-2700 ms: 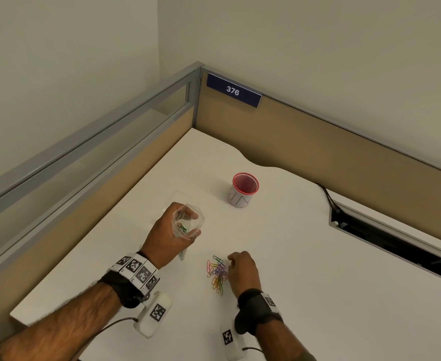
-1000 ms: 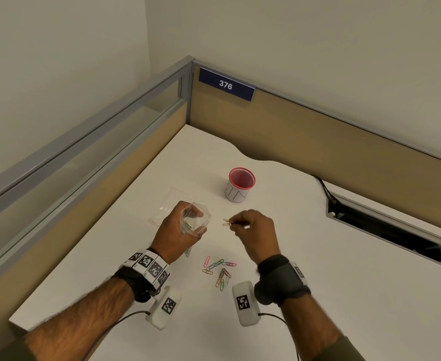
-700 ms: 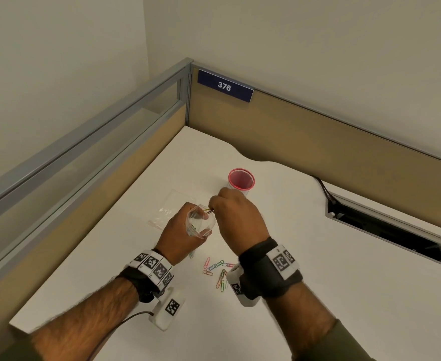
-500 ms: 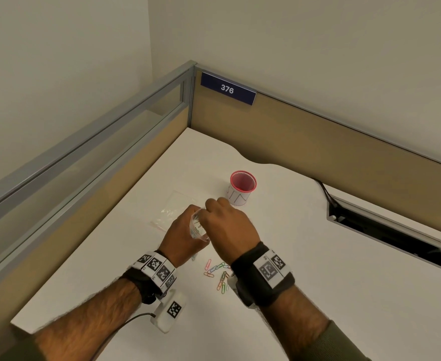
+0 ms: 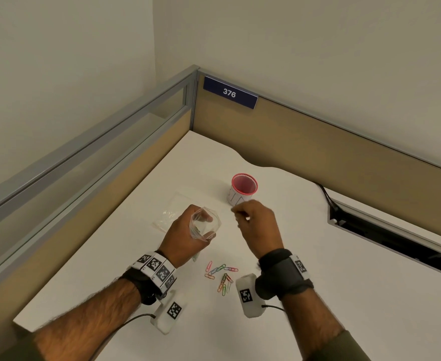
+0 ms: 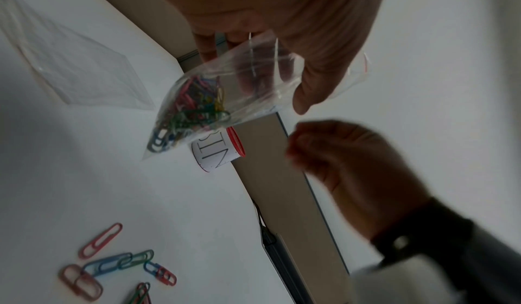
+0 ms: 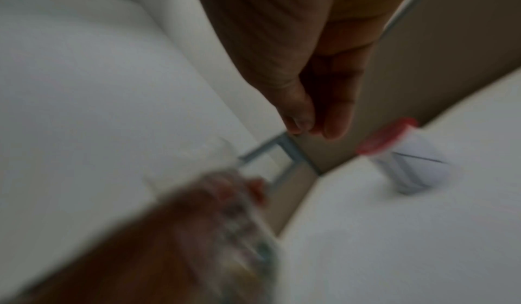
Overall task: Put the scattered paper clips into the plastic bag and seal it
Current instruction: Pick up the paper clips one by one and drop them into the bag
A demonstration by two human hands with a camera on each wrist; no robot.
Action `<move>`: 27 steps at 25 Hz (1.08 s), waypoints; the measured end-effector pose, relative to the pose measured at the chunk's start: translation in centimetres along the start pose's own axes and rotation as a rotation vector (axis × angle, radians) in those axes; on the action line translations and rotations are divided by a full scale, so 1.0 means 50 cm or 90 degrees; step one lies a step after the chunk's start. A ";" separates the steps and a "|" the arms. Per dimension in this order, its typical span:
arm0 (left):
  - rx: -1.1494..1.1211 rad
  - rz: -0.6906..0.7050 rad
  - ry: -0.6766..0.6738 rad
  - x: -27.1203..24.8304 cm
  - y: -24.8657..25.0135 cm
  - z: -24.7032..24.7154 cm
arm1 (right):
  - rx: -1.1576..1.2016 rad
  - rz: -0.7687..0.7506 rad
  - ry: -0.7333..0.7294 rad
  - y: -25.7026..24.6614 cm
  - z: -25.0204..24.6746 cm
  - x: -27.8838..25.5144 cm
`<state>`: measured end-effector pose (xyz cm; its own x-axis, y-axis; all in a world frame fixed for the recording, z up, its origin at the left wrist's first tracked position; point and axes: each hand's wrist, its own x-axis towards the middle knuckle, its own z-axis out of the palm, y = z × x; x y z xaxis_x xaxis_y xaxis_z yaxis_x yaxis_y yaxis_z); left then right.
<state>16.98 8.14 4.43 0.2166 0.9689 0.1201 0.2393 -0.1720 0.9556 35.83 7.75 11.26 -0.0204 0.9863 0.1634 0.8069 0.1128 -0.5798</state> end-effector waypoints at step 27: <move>-0.061 0.001 0.054 -0.012 -0.042 -0.038 | -0.146 0.006 -0.316 0.194 0.170 -0.131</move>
<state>14.56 8.27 2.85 0.1351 0.9810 0.1393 0.1464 -0.1589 0.9764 38.76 3.40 -2.24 -0.2435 0.9315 -0.2700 0.9153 0.1287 -0.3816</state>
